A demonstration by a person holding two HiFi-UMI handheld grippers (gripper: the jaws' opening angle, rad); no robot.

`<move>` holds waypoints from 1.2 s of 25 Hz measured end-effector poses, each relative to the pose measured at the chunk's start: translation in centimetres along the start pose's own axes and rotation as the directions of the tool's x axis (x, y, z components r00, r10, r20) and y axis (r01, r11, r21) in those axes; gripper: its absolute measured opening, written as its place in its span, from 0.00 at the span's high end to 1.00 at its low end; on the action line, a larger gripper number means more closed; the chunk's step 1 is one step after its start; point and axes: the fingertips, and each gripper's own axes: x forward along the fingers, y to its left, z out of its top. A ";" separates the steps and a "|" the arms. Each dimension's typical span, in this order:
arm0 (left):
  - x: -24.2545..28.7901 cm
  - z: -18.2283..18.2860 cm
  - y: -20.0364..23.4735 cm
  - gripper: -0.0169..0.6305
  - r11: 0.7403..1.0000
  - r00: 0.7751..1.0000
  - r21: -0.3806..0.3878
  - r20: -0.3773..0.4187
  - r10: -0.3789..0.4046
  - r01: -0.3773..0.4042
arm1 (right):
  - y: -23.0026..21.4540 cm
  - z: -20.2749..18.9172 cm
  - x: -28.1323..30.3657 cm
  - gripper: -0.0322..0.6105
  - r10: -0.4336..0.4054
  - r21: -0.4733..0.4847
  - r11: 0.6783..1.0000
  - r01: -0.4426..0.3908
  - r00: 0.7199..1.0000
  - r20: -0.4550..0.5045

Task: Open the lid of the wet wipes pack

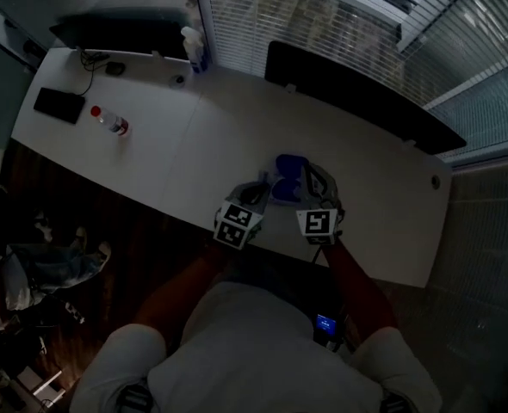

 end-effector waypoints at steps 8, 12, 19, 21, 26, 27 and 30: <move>-6.1 8.9 -4.5 0.97 0.998 0.971 -0.018 0.231 -0.054 0.060 | -1.5 9.2 -6.5 0.95 -0.074 0.206 0.978 0.044 0.988 0.138; -9.0 12.8 -7.2 0.97 0.995 0.942 0.004 0.320 -0.100 0.104 | -2.5 12.6 -9.7 0.95 -0.102 0.279 0.959 0.050 0.979 0.177; -12.3 15.7 -10.2 0.97 0.988 0.907 0.050 0.393 -0.151 0.143 | -2.7 16.6 -15.3 0.95 -0.126 0.359 0.933 0.033 0.963 0.238; -13.3 16.3 -11.2 0.97 0.987 0.899 0.048 0.408 -0.159 0.153 | -2.6 16.8 -16.8 0.95 -0.134 0.372 0.927 0.036 0.962 0.240; -15.4 18.0 -14.1 0.97 0.980 0.878 0.107 0.436 -0.199 0.169 | -2.9 18.9 -20.2 0.95 -0.158 0.437 0.899 0.029 0.952 0.261; -15.7 18.2 -14.5 0.97 0.978 0.875 0.115 0.439 -0.205 0.172 | -2.9 19.2 -20.8 0.95 -0.161 0.444 0.895 0.026 0.950 0.267; -16.1 18.7 -15.2 0.97 0.975 0.867 0.124 0.447 -0.219 0.182 | -3.1 20.0 -21.7 0.95 -0.169 0.461 0.887 0.018 0.942 0.289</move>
